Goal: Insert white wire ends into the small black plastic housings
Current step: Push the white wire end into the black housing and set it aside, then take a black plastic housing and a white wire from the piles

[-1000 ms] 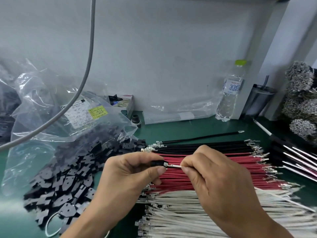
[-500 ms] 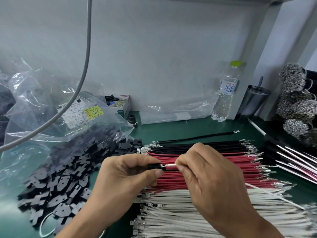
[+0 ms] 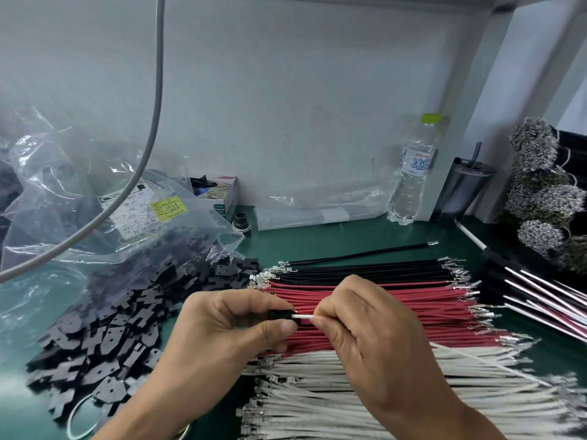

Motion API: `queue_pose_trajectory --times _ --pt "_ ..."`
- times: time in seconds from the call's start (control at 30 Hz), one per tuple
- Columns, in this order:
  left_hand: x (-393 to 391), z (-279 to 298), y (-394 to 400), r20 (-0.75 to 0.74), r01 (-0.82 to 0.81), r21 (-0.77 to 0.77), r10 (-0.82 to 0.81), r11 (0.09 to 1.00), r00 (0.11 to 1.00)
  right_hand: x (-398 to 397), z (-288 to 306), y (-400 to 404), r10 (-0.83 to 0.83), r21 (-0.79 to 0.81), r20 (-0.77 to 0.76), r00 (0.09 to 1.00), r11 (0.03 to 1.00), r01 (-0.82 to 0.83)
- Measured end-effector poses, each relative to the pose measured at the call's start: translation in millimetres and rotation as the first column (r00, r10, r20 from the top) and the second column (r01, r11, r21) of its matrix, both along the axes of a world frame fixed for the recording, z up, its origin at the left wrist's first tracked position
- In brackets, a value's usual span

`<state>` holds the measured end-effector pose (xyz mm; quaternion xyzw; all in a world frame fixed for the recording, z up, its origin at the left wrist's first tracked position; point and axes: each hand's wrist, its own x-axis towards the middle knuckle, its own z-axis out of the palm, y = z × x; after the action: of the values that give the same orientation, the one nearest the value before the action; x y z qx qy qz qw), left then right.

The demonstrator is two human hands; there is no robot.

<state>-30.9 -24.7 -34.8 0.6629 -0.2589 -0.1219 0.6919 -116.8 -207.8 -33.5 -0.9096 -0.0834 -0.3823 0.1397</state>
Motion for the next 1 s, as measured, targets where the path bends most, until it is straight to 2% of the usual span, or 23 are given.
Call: queue_pose_trajectory --times 0.17,0.33,0.47,0.53,0.63,0.7,0.77,0.8,0.9,1.0 --pt "0 -2 -1 0.029 0.016 -0.004 -0.015 1.0 0.999 1 -4 1 0.035 0.005 0.049 0.998 0.999 -0.035" --pt "5 2 2 0.023 0.039 -0.1 -0.037 0.994 0.999 0 8 -5 0.001 -0.041 0.092 0.996 0.999 0.003" --pt "16 12 12 -0.005 -0.123 -0.229 0.125 0.966 0.992 -2 15 -13 -0.107 -0.047 -0.023 0.994 0.993 0.106" --pt "22 15 19 -0.019 -0.204 -0.227 0.205 0.952 0.979 -5 20 -18 -0.154 -0.081 0.057 0.986 0.984 0.158" --pt "35 10 31 0.125 -0.376 -0.084 0.384 0.923 0.915 -11 42 -25 -0.147 -0.069 0.263 0.954 0.983 0.171" --pt "45 0 38 0.395 -0.524 0.126 0.442 0.842 0.806 -20 59 -34 -0.13 -0.055 0.315 0.94 0.986 0.155" --pt "49 -9 39 0.641 -0.576 0.299 0.287 0.761 0.712 -33 76 -52 -0.165 -0.022 0.27 0.949 0.984 0.177" --pt "48 -13 37 0.706 -0.576 0.362 0.188 0.733 0.683 -39 83 -68 -0.221 -0.007 0.232 0.947 0.973 0.229" --pt "46 -19 33 0.752 -0.547 0.474 0.006 0.69 0.66 -59 89 -135 -0.46 0.047 0.096 0.883 0.888 0.458" --pt "48 -25 30 0.763 -0.551 0.527 -0.076 0.647 0.642 -83 63 -208 -0.683 -0.057 -0.078 0.726 0.73 0.681"
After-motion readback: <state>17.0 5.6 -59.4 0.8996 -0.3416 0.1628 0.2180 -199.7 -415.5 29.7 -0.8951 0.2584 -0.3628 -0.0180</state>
